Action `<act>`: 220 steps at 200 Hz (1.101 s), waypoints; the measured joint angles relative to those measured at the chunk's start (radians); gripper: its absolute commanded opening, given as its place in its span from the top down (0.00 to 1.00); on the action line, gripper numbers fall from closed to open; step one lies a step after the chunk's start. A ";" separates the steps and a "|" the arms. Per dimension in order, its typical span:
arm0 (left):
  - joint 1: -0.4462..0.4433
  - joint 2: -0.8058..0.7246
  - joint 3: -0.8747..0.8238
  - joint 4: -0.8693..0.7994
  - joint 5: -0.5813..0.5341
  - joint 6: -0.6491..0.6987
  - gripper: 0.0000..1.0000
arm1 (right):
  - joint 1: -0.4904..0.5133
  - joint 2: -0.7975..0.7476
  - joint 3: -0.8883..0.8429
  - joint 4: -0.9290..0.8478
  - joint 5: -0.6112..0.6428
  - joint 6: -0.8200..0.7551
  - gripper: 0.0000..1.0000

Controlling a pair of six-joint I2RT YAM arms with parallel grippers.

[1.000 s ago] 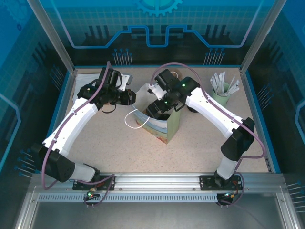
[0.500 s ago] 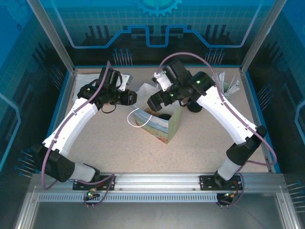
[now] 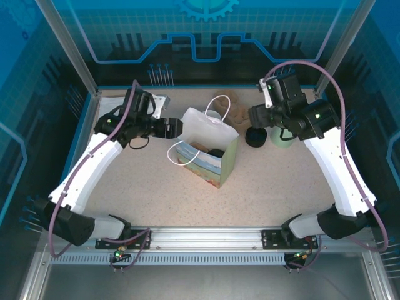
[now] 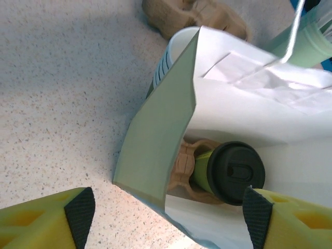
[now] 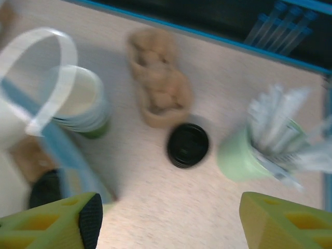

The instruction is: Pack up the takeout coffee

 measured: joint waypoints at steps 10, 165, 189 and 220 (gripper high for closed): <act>0.001 -0.024 0.000 0.000 -0.006 -0.007 0.18 | -0.050 -0.002 -0.046 0.003 0.031 0.000 0.29; 0.042 -0.206 -0.117 -0.004 -0.053 -0.014 0.10 | -0.374 0.250 -0.247 0.365 0.114 -0.020 0.52; 0.046 -0.206 -0.117 -0.005 -0.056 -0.014 0.10 | -0.385 0.295 -0.240 0.395 0.112 -0.035 0.58; 0.048 -0.206 -0.117 -0.007 -0.060 -0.014 0.10 | -0.402 0.323 -0.229 0.425 0.113 -0.057 0.70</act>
